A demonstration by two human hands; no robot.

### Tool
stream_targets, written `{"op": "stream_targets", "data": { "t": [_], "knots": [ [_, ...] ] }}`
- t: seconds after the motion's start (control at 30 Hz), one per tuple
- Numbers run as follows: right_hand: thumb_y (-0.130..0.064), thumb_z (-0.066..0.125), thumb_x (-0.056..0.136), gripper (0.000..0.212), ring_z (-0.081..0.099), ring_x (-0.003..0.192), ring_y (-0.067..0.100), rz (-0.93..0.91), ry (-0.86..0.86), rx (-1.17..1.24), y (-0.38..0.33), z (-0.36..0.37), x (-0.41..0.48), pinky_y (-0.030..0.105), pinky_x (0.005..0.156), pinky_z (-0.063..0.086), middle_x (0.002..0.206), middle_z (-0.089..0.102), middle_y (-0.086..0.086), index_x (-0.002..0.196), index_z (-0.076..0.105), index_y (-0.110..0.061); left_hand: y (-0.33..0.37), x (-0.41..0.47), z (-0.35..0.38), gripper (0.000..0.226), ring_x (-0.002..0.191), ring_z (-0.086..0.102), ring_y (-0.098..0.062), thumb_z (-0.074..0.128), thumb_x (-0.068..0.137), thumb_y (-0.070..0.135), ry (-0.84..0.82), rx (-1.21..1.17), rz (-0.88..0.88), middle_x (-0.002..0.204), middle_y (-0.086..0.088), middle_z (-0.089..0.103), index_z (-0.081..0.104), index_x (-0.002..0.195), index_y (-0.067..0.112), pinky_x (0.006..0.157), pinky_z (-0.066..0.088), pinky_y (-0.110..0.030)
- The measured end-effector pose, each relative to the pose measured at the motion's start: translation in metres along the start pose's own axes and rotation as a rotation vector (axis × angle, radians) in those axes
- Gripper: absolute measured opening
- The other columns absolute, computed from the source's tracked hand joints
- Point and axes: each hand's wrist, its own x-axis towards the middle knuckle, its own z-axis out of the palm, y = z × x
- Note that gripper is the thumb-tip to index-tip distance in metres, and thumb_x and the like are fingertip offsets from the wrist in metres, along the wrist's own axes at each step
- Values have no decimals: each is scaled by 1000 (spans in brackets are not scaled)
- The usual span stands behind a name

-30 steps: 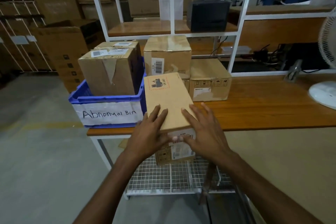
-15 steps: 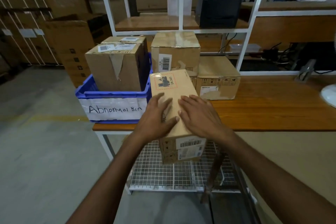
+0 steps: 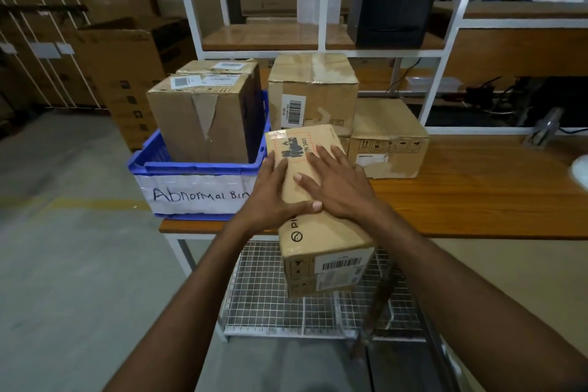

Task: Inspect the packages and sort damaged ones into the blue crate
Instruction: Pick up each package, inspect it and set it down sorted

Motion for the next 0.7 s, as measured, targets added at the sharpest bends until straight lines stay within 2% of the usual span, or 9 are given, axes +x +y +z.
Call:
{"op": "stream_targets", "data": {
  "t": [0.07,0.13,0.17,0.23,0.37,0.5,0.57,0.63,0.7],
  "knots": [
    [-80,17,97,84,-5,160,19,16,9,5,1,1,-1,61,125,12,174,0,-7,166,10,-33,-3,-8,13,106,156,16,-9,63,78,81,178,-153,12,170,11,11,21,162,32,119,29,-34],
    [-84,13,94,88,-4,160,19,25,40,2,2,4,-3,60,125,10,174,-1,-7,166,9,-33,0,-20,22,70,136,51,-4,53,93,72,256,-453,-33,150,18,47,33,152,40,105,50,-34],
    [-85,12,93,90,-4,160,18,30,51,5,3,5,-5,60,126,10,174,-1,-7,166,8,-33,0,-26,26,55,122,62,-1,46,97,68,258,-625,-82,138,22,59,39,144,41,96,57,-33],
    [-86,14,92,92,-5,160,18,50,73,30,6,7,-9,61,125,11,174,-2,-6,166,7,-32,-5,-33,35,41,110,70,-7,35,106,58,271,-793,-152,124,10,72,52,136,36,86,61,-30],
    [-88,20,91,96,-7,159,14,107,129,110,18,5,-23,62,123,17,174,-5,-9,167,5,-30,-11,-36,52,43,121,67,-15,45,109,39,217,-761,-128,138,-2,66,50,151,29,97,58,-39],
    [-103,16,72,119,-20,157,14,235,63,313,37,-5,-38,67,123,1,172,-19,-11,165,-10,-33,10,-24,61,43,122,60,4,51,109,34,194,-692,-56,150,8,55,50,152,31,95,54,-21],
    [-109,18,61,133,-25,156,16,312,-23,437,46,-16,-43,67,122,-8,171,-24,-8,163,-16,-32,29,-21,67,44,123,57,9,51,108,37,160,-643,-4,151,12,52,50,152,30,98,52,-19],
    [-104,35,65,133,-22,157,19,344,-92,456,52,-22,-50,64,123,-8,171,-24,-5,162,-20,-32,43,-18,78,48,133,49,4,54,105,46,143,-598,16,154,14,47,50,151,35,111,46,-31],
    [-85,55,79,123,-14,159,23,356,-91,458,61,-22,-56,62,125,-1,173,-18,-2,162,-18,-32,46,-15,92,49,145,37,-4,56,104,46,136,-538,36,158,16,39,47,152,39,120,37,-40]
  ]
}}
